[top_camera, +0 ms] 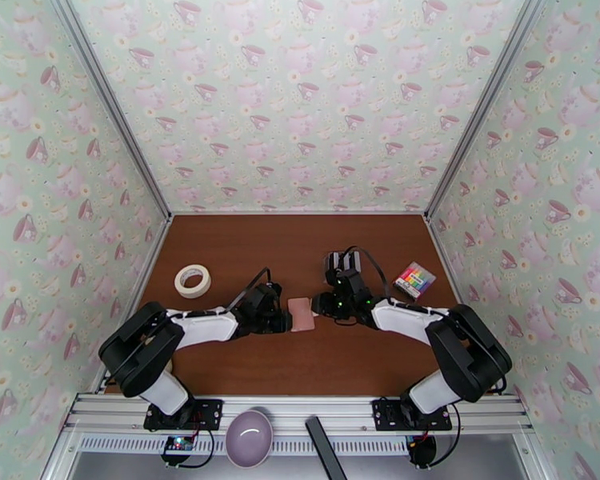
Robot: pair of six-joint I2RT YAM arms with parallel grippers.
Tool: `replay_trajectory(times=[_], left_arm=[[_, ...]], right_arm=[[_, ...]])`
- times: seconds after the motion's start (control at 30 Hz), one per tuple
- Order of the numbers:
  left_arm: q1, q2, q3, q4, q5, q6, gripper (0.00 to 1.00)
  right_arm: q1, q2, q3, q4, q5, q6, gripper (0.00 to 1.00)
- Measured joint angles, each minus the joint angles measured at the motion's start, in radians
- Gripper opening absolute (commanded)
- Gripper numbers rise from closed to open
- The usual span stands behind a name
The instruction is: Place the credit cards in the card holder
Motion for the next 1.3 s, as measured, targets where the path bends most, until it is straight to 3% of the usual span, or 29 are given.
replay_trajectory(times=[1.3], left_arm=[[0.055, 0.058, 0.07, -0.047, 0.092, 0.035, 0.35]], right_arm=[[0.0, 0.124, 0.034, 0.058, -0.091, 0.039, 0.36]])
